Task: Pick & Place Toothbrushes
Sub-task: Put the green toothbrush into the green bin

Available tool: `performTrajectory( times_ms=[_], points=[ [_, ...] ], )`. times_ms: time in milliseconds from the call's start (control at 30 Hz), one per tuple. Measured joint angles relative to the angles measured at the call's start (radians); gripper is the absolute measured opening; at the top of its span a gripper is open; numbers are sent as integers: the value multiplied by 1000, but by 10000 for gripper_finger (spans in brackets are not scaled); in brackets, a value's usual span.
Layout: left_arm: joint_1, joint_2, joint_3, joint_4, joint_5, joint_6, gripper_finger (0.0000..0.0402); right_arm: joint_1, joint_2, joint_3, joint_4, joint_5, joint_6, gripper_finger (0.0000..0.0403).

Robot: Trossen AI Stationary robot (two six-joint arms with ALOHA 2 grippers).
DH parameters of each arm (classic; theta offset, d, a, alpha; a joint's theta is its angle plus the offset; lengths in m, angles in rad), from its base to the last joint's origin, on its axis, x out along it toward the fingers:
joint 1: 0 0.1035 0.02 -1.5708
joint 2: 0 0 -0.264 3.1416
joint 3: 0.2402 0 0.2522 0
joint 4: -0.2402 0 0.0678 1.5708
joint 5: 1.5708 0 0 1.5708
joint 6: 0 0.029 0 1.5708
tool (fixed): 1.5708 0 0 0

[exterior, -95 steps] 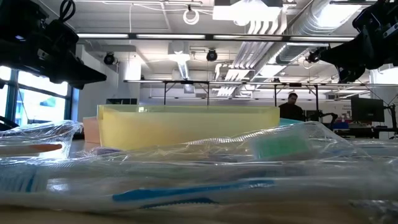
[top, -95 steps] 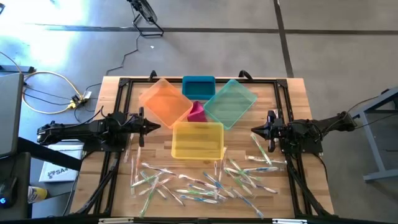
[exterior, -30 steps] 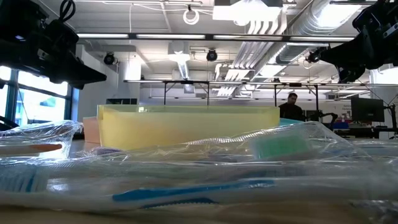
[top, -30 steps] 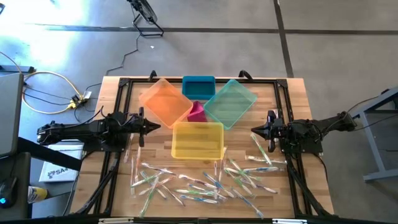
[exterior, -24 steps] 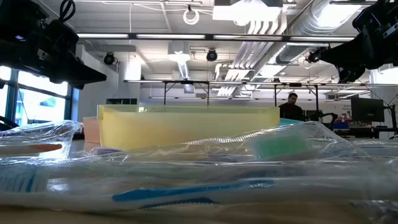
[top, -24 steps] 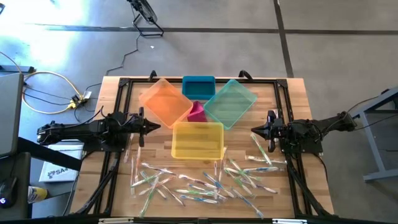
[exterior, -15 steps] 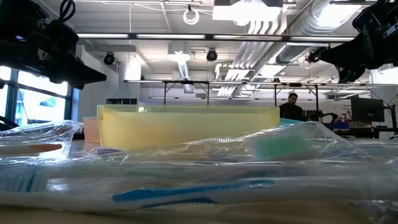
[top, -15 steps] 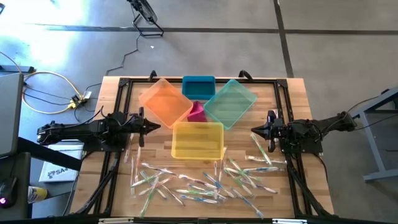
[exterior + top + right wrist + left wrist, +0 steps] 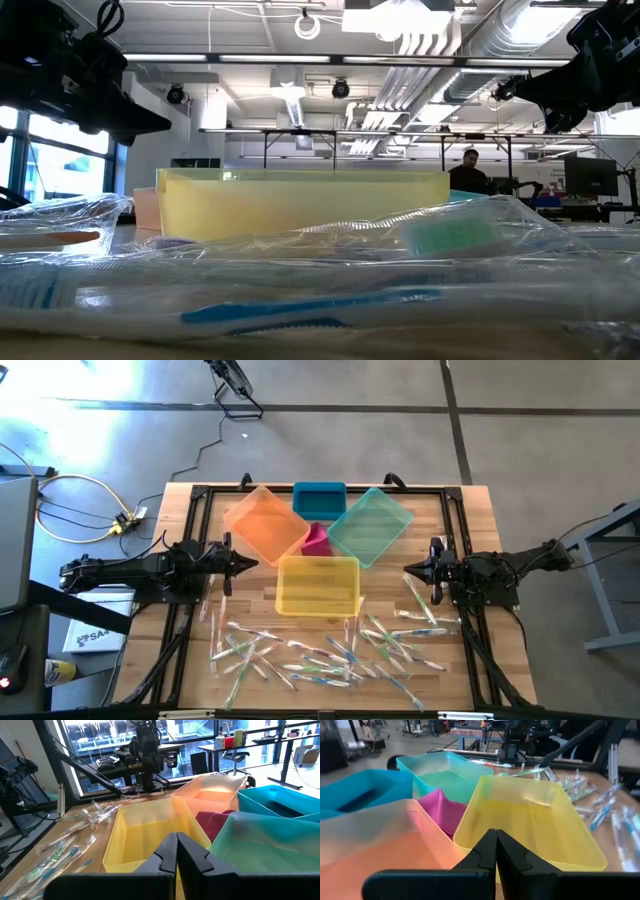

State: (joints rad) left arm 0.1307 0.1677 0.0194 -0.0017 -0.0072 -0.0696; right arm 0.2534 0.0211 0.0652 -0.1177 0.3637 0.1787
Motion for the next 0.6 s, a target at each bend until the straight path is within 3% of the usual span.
performTrajectory(
  times_ms=[233, 600],
  points=[
    [0, 0, 0, 0, 0, -163, 0, 0, 0, -2, 16, 0, 0, 2],
    [0, 0, 0, 0, 0, -172, 0, 0, 0, -2, 21, 0, 0, 2]
  ],
)
